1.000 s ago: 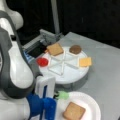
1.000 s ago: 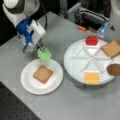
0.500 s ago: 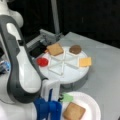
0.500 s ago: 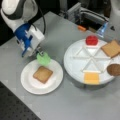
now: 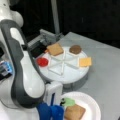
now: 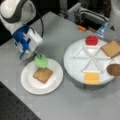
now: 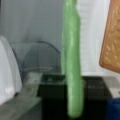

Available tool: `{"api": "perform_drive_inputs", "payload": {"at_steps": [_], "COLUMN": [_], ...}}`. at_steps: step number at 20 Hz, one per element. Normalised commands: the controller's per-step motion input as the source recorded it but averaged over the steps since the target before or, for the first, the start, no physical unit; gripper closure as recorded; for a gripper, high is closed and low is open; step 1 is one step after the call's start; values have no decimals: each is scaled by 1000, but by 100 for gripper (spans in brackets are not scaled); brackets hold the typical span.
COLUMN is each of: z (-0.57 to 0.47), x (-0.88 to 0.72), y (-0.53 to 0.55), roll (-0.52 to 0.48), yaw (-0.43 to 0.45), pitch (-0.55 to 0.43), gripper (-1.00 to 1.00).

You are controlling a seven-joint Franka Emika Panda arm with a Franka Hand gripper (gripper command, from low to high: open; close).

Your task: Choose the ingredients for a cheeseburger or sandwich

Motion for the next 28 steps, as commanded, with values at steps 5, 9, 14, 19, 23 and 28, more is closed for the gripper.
{"api": "perform_drive_inputs", "payload": {"at_steps": [5,9,14,19,23,28], "z": [-125,-75,-58,-76,-67,-57], "x": [383,360,368,377,332,287], "y": [-165,-177,-155,-129,-136,-149], "roll": [159,124,64,7,67,99], "yaw": [69,80,92,110,132,147], "pitch": [-153,-102,-76,-67,-55,-41], "gripper": [100,100,100,100,100,100]}}
